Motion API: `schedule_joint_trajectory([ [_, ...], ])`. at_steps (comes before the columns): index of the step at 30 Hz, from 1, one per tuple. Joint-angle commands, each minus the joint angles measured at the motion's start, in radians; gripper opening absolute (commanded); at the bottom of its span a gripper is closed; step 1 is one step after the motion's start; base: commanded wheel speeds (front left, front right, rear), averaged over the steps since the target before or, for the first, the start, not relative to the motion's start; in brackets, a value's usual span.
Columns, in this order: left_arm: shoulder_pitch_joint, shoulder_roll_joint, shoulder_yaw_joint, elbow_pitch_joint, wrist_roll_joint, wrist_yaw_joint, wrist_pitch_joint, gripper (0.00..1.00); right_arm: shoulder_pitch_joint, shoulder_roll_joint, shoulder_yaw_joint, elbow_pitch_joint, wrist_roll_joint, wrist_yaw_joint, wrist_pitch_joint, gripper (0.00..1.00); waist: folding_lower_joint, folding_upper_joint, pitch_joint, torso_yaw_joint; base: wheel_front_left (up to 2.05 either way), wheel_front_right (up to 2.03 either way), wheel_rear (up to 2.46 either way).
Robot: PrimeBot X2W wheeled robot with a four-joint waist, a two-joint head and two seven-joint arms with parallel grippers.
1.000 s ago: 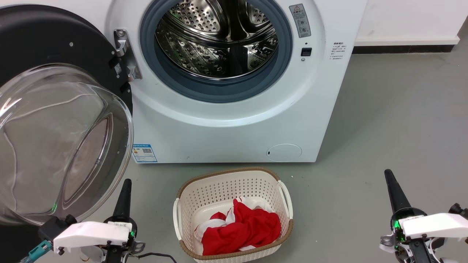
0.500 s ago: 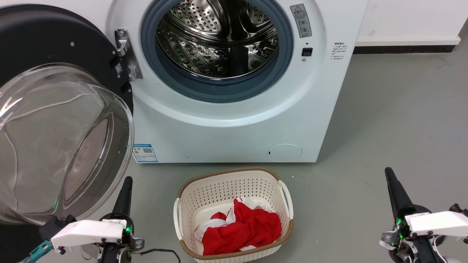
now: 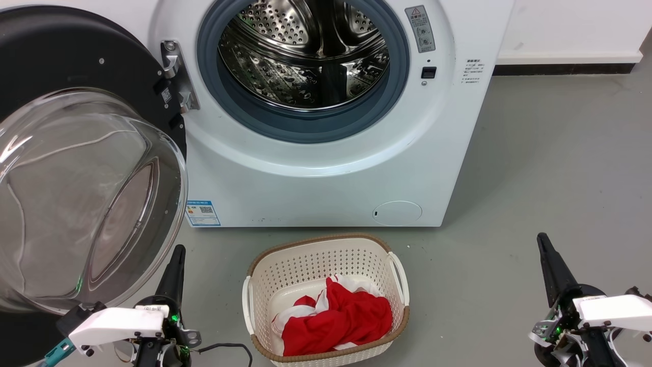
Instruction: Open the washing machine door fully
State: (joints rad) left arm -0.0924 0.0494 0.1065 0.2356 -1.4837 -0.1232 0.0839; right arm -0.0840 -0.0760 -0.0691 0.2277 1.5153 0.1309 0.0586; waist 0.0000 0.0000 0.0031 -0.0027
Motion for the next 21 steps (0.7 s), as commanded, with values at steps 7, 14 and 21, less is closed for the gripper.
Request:
schedule_joint_trajectory([
  [7,-0.018,0.001,0.007,0.006,-0.065,-0.008,0.019,0.0,-0.024,0.002,-0.008,0.008,0.063,0.0,0.016,0.0,0.0,0.0,0.0,0.001,0.0,0.0,0.0],
  [14,-0.021,0.001,0.01,0.012,-0.129,-0.01,0.033,0.0,-0.027,0.004,-0.014,0.017,0.124,0.0,0.032,0.0,0.0,0.0,0.0,0.003,0.0,0.0,0.0],
  [21,-0.02,0.001,0.01,0.011,-0.13,-0.01,0.034,0.0,-0.028,0.006,-0.017,0.017,0.122,0.0,0.036,0.0,0.0,0.0,0.0,0.003,0.0,0.0,0.0],
])
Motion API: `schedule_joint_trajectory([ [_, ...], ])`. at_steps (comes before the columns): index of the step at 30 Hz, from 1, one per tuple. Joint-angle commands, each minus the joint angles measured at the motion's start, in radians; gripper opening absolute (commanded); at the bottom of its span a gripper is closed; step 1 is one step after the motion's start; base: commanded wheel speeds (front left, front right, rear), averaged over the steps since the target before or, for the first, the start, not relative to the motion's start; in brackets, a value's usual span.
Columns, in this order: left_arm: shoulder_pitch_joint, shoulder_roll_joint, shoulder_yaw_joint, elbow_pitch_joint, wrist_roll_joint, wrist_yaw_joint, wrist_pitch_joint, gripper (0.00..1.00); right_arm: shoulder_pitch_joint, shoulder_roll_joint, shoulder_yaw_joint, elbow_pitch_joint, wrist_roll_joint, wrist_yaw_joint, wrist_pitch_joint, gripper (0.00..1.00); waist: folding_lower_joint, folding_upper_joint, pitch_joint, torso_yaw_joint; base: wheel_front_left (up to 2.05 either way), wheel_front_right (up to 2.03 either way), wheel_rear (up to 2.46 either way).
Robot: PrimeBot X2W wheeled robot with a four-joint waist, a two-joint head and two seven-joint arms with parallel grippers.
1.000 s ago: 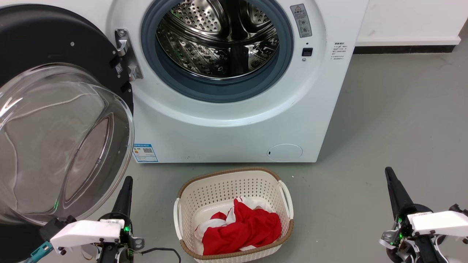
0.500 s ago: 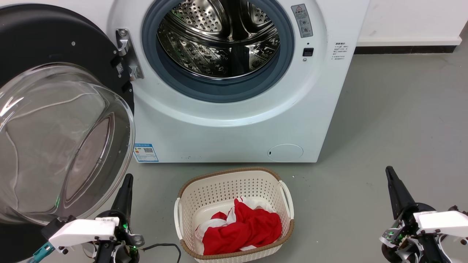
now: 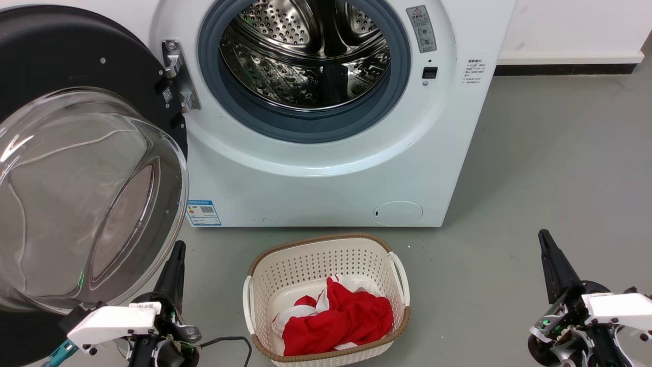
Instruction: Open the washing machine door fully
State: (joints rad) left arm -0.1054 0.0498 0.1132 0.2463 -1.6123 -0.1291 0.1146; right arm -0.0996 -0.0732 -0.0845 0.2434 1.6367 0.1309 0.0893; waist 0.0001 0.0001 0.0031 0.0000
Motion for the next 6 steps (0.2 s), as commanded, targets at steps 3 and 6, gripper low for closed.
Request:
schedule_joint_trajectory([
  [3,-0.007,0.001,0.003,0.001,-0.001,-0.004,0.003,0.0,-0.012,0.004,-0.002,0.001,-0.001,0.0,0.006,0.0,-0.0001,-0.0001,0.0,0.0,0.0,0.0,0.0],
  [6,-0.007,0.001,0.003,0.001,-0.001,-0.004,0.003,0.0,-0.013,0.004,-0.004,0.002,-0.002,0.0,0.007,0.0,-0.0001,-0.0001,0.0,0.0,0.0,0.0,0.0],
])
